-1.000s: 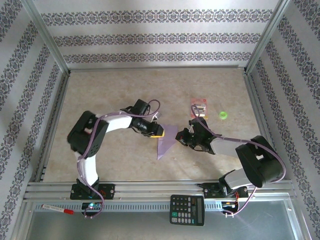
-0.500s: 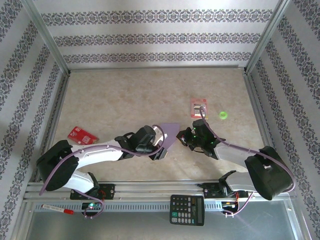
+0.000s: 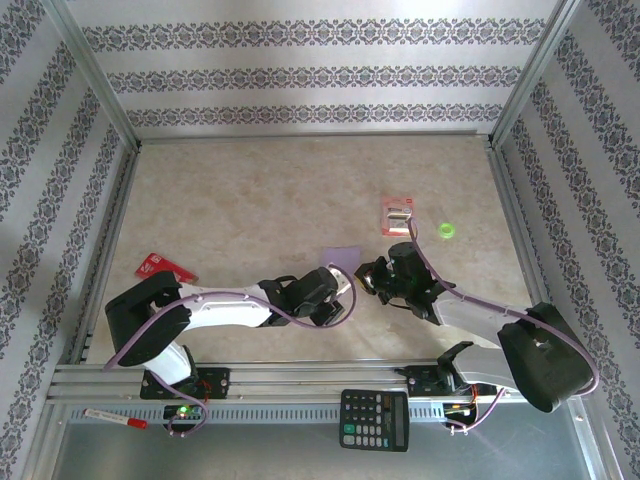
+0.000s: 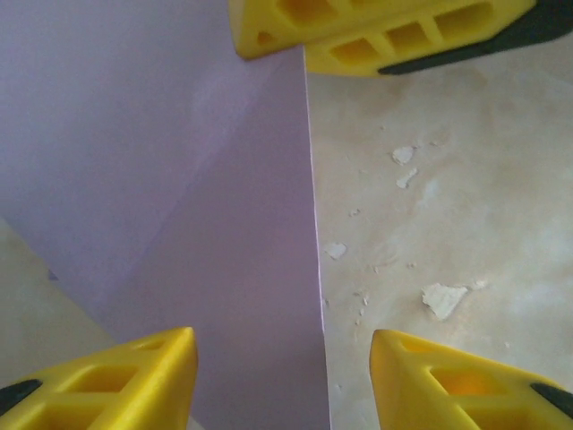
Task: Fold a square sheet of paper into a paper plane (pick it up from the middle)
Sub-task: Fold the wing for the fifth time at the center of the table.
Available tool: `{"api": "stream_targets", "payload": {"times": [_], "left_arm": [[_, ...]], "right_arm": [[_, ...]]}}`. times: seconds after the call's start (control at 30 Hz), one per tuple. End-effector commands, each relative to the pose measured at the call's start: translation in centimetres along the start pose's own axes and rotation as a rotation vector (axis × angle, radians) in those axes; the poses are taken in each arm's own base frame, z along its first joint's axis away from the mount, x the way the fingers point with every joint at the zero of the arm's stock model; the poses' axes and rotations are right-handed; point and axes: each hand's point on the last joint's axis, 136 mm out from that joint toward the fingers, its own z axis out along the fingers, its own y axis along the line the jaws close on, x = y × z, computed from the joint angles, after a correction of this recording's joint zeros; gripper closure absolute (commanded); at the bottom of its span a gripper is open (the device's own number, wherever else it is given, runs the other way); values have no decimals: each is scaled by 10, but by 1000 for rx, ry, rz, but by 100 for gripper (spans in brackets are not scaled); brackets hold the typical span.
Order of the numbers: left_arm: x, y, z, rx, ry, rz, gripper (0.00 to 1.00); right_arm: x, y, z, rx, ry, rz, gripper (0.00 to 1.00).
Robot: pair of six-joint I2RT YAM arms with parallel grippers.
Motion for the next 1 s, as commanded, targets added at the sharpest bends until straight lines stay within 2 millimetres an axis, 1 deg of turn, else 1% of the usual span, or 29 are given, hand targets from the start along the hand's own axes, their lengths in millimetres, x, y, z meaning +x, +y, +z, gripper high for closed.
{"api": "stream_targets", "payload": {"times": [0.0,0.17,0.2,0.23,0.4,0.53,0.8,0.97], "left_arm": [[-9,8,2,-97,-17,61,45],[-10,13,8,-156,-10,72,45],[-10,13,9,-159,-10,71,46],[-10,13,9,-161,-10,68,48],[-8,13,12,-161,-8,62,59],[-6,13,13,-158,0,63,65],[-6,9,12,-133,6,64,73],[-2,4,14,-108,21,71,75]], "right_arm": [[0,3,-1,-18,-17,14,100],[2,4,0,-19,-13,13,100],[3,-4,1,-5,-12,17,100],[4,-11,2,9,-11,24,100],[5,-13,3,13,-5,24,100],[6,-14,4,17,-4,24,100],[6,-17,7,24,0,24,100],[5,-17,9,28,2,22,100]]}}
